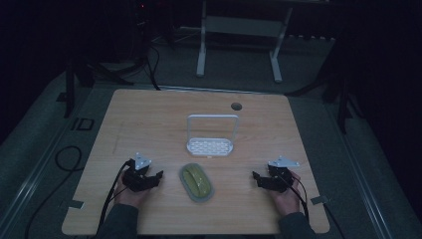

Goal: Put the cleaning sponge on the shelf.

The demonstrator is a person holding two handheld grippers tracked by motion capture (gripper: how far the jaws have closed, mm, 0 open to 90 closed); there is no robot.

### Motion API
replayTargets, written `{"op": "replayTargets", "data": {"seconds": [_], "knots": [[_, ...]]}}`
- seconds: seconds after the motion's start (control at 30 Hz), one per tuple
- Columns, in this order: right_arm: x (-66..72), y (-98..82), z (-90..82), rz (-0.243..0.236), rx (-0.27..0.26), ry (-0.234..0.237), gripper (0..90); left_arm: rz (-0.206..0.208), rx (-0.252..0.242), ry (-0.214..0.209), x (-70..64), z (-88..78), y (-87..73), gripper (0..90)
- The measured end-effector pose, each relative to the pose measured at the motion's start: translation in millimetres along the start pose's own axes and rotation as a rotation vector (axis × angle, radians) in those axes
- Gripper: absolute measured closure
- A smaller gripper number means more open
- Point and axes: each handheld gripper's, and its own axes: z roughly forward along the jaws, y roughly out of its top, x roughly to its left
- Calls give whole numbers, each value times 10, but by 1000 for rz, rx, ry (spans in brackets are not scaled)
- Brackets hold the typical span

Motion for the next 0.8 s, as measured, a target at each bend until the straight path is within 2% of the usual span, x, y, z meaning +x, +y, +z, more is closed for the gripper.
{"op": "replayTargets", "data": {"seconds": [0.07, 0.17, 0.33, 0.37, 0.4, 0.47, 0.53, 0.63, 0.7, 0.8], "knots": [[0, 0, 0, 0, 0, 1, 259, -23, 16, 6, 30, -32, 4, 490], [-2, 1, 1, -1, 0, 2, 259, -49, 8, -13, 61, -63, 10, 509], [-3, 1, 1, -2, 0, 2, 259, -52, -8, -38, 63, -123, 19, 553], [-2, 1, 1, -2, 0, 2, 259, -60, -22, -80, 62, -166, 26, 553], [-2, 1, 1, -1, 0, 2, 259, -70, -33, -106, 60, -196, 34, 627], [-2, 1, 1, -1, 0, 2, 259, -73, -47, -143, 39, -246, 63, 673], [-2, 1, 1, -2, 0, 1, 259, -55, -50, -164, -7, -305, 108, 730], [-3, 1, 1, -2, 0, 2, 259, -9, -21, -159, -112, -362, 189, 835], [-3, 1, 1, -3, 0, 1, 259, 10, -19, -169, -176, -387, 232, 889], [-2, 1, 1, -1, 0, 2, 259, 33, -15, -179, -265, -413, 299, 899]]}}
